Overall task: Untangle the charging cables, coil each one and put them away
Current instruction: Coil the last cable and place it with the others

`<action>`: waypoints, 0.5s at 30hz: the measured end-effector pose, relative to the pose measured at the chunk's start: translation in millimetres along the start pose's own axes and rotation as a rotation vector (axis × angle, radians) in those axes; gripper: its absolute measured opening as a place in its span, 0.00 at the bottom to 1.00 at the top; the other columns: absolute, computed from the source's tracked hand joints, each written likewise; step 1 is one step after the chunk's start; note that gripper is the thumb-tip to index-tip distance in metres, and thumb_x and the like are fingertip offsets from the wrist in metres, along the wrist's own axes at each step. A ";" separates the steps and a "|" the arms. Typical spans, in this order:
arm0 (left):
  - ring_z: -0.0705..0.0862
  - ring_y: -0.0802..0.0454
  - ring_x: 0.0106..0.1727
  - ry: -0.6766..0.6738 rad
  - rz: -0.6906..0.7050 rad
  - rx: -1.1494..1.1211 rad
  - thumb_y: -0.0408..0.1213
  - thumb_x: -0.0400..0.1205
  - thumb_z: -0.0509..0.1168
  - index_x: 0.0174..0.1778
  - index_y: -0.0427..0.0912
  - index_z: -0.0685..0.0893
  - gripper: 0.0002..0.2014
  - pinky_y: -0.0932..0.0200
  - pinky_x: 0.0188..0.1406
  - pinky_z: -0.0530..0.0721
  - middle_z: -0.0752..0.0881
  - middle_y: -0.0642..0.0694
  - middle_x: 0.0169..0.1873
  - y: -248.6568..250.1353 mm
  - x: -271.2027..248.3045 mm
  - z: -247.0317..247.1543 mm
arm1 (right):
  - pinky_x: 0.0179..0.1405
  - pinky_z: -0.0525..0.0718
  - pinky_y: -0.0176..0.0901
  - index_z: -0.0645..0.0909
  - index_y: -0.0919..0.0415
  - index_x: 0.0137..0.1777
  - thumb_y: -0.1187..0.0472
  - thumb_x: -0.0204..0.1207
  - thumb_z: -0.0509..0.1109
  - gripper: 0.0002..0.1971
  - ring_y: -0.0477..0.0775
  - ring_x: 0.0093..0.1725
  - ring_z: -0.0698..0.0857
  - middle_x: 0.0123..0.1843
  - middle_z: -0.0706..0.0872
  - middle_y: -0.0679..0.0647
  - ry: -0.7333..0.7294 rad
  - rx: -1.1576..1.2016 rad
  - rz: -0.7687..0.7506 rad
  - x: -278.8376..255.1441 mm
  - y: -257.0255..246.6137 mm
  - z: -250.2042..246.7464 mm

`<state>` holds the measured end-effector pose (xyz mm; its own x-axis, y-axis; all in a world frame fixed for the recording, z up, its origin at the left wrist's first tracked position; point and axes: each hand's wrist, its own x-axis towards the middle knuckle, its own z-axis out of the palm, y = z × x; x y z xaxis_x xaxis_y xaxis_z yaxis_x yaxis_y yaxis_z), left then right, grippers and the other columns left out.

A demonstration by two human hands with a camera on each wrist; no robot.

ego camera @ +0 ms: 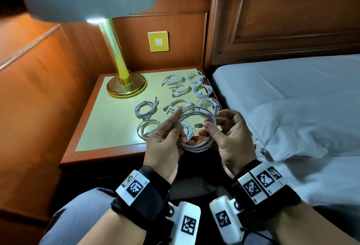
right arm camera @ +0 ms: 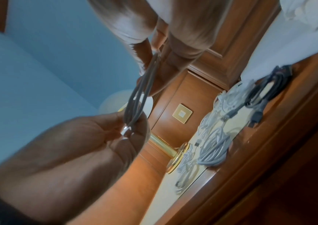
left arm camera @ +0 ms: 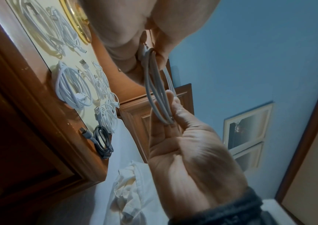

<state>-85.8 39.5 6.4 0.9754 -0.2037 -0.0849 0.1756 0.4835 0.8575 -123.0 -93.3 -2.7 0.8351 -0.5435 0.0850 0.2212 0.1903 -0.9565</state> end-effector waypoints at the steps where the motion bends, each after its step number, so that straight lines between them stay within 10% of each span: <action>1: 0.74 0.55 0.31 0.004 0.011 0.018 0.23 0.87 0.58 0.69 0.38 0.85 0.18 0.68 0.30 0.78 0.76 0.47 0.30 -0.9 -0.1 0.4 | 0.39 0.91 0.48 0.74 0.58 0.59 0.73 0.75 0.76 0.18 0.62 0.35 0.92 0.54 0.86 0.68 0.004 -0.036 -0.028 -0.9 -0.9 -0.4; 6: 0.76 0.54 0.27 0.042 0.012 0.072 0.24 0.88 0.59 0.65 0.37 0.87 0.15 0.66 0.25 0.79 0.77 0.45 0.26 -3.1 0.3 0.0 | 0.43 0.92 0.56 0.75 0.49 0.63 0.70 0.78 0.74 0.21 0.57 0.37 0.93 0.51 0.89 0.58 -0.037 -0.241 -0.209 -6.6 -3.1 1.0; 15: 0.76 0.55 0.25 0.020 0.005 0.015 0.26 0.88 0.58 0.62 0.35 0.85 0.12 0.65 0.26 0.81 0.79 0.44 0.30 -1.6 6.5 -7.9 | 0.38 0.87 0.34 0.89 0.54 0.52 0.72 0.76 0.75 0.12 0.50 0.35 0.91 0.51 0.89 0.55 -0.150 -0.372 -0.324 -5.3 0.7 -1.8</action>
<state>-78.7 44.1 0.5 0.9787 -0.1845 -0.0904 0.1688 0.4716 0.8655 -128.2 -91.7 -4.2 0.8222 -0.3983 0.4066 0.3093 -0.2870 -0.9066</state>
